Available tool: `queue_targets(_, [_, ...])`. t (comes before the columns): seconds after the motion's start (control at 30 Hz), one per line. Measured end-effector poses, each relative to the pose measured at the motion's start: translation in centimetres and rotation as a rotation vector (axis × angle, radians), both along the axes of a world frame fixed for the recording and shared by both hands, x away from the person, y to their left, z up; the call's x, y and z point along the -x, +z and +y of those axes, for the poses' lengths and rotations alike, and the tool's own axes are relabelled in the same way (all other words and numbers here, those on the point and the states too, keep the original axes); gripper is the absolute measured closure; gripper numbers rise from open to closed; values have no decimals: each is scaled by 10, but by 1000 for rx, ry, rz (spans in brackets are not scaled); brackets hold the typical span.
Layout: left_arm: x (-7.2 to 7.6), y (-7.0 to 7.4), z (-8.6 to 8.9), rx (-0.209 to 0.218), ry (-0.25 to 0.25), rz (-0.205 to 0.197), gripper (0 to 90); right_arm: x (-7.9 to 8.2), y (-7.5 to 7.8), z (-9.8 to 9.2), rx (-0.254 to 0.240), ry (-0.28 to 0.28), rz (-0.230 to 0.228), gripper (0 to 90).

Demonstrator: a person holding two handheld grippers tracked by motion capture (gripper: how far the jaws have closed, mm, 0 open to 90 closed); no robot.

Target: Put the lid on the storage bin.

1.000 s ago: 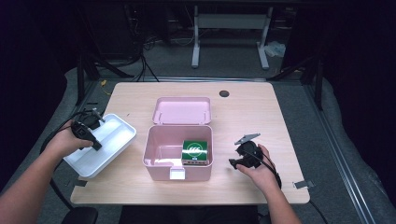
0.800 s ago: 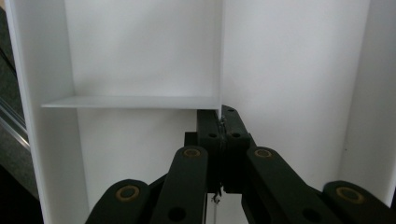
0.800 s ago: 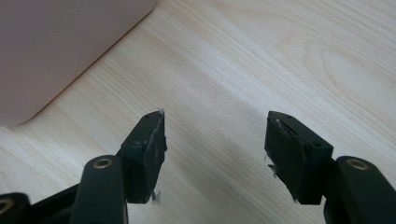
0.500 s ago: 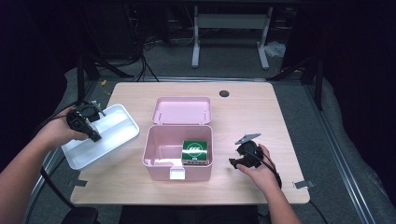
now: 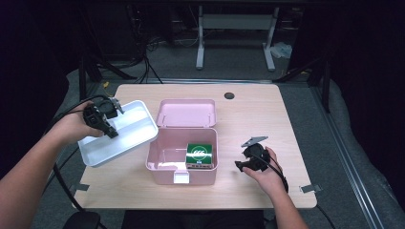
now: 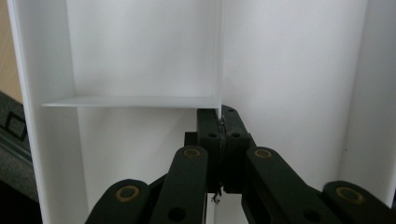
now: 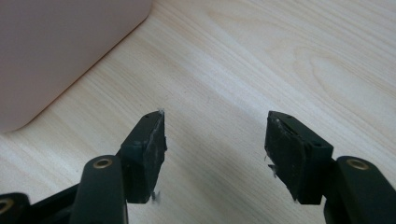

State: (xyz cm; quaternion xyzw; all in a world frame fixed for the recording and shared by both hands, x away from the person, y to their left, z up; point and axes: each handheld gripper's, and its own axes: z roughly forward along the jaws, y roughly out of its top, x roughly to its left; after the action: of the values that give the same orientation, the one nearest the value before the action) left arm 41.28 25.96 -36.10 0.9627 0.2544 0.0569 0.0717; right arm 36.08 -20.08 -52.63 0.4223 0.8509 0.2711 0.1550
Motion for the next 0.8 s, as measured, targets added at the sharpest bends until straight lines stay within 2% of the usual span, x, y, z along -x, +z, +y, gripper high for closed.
queue_targets(0.37, [-5, 4, -67, 7, -147, 12, 892, 0, 1, -2, -10, 9, -1, 377])
queue_targets(0.57, [-6, 3, -102, -16, -231, 20, 892, 0, 2, -3, -8, 6, -9, 377])
queue_targets(0.8, [-4, -3, -133, -26, -307, 33, 892, 0, 3, -3, -8, 1, -16, 377])
